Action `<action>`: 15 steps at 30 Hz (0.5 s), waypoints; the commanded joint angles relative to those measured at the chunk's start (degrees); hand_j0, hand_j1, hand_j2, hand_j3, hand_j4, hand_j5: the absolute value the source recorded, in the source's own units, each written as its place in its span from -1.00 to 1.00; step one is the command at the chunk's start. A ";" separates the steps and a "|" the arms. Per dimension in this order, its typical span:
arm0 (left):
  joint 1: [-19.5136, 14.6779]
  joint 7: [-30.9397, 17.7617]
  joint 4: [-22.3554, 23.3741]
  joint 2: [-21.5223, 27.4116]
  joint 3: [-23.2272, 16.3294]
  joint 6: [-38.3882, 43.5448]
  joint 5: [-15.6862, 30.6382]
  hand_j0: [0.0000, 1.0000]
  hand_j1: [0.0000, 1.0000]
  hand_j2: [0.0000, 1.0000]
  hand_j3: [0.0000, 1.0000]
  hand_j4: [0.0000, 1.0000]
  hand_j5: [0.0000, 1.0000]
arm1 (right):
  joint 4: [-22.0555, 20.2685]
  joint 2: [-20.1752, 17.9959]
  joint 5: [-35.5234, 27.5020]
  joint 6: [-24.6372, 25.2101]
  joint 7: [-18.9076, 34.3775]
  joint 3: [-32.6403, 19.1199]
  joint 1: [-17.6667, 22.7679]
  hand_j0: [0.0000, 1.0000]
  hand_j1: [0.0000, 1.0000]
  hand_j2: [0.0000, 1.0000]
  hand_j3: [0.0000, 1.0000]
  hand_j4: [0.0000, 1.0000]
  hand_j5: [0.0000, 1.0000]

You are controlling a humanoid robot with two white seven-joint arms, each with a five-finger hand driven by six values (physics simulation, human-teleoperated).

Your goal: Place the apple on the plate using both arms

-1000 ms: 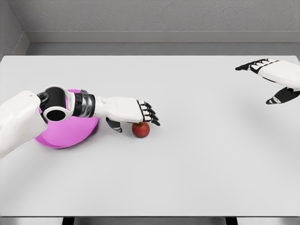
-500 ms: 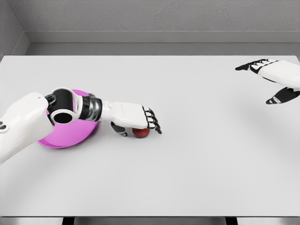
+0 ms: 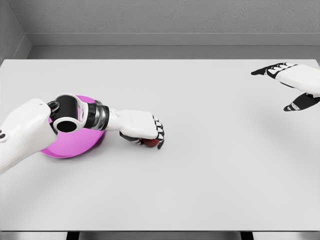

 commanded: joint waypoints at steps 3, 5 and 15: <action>0.00 -0.09 0.19 0.09 0.14 0.02 -0.16 -0.40 -0.40 -0.40 -0.40 -0.40 -0.40 | -0.01 -0.03 -0.11 0.04 -0.03 -0.01 0.00 1.00 1.00 1.00 1.00 1.00 1.00; 0.09 -0.18 0.45 0.09 0.14 0.02 -0.25 -0.47 -0.47 -0.47 -0.47 -0.47 -0.47 | -0.01 -0.03 -0.11 0.04 -0.03 -0.01 0.00 1.00 1.00 1.00 1.00 1.00 1.00; 0.09 0.35 1.59 0.18 0.67 0.02 0.10 -0.63 -0.63 -0.63 -0.63 -0.63 -0.63 | -0.01 -0.12 -0.11 0.04 -0.03 -0.01 0.00 1.00 1.00 1.00 1.00 1.00 1.00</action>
